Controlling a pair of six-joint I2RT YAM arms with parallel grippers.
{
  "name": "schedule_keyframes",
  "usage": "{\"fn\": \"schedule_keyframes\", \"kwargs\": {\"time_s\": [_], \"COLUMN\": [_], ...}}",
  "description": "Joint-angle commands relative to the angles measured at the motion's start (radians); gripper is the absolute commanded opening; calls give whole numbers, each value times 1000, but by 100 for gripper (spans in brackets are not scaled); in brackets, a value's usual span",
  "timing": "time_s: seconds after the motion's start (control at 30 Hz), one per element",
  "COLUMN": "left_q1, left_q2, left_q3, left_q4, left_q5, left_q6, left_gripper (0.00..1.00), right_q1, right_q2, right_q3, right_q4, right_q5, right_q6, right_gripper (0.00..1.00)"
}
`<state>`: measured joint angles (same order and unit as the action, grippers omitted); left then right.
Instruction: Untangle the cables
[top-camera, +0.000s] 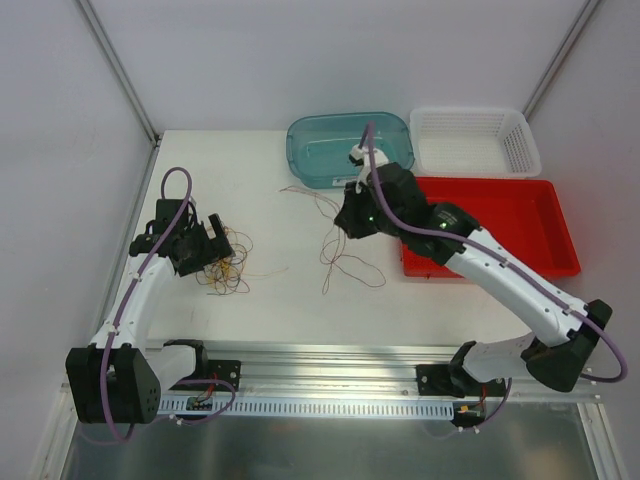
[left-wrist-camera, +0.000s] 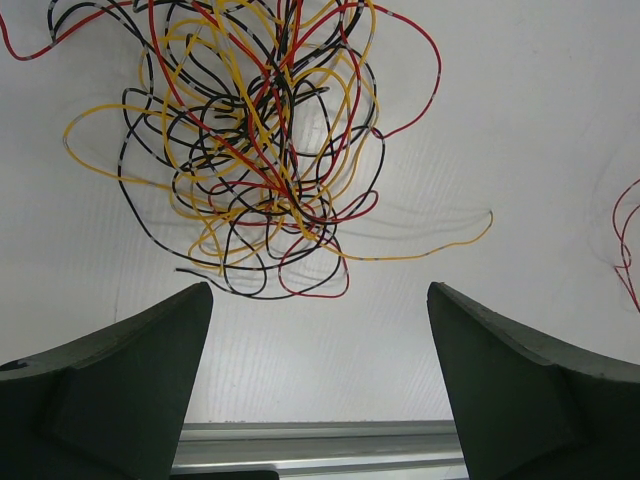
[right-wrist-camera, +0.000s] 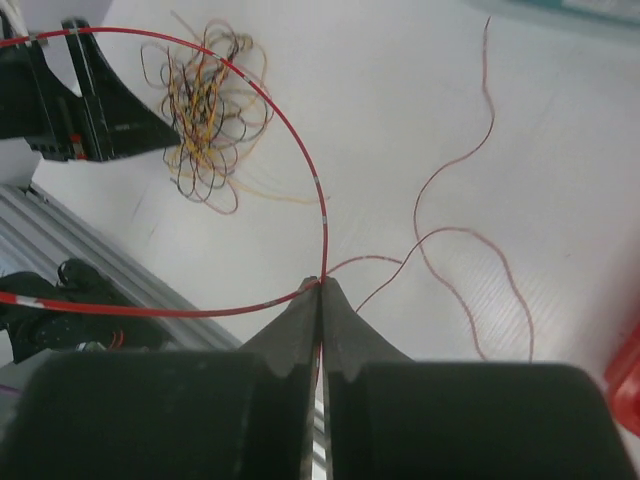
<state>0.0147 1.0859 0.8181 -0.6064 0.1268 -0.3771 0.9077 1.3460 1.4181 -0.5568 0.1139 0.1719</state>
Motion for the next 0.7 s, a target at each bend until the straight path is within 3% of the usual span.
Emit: {"fn": "schedule_keyframes", "kwargs": {"time_s": [0.0,0.1,0.3,0.67], "left_q1": [7,7,7,7], "left_q2": [-20,-17,-9,5], "left_q3": [-5,-5,-5,-5], "left_q4": [14,17,17,19], "left_q5": [22,27,39,43], "left_q6": [14,15,15,18], "left_gripper": [90,90,90,90], "right_q1": [-70,-117,-176,-210], "right_q2": [-54,-41,24,313], "right_q3": [83,70,-120,-229], "right_q4": [-60,-72,55,258], "right_q5": [-42,-75,-172,-217], "right_q6": [-103,-127,-140,-156], "right_gripper": [1,1,1,1]}}
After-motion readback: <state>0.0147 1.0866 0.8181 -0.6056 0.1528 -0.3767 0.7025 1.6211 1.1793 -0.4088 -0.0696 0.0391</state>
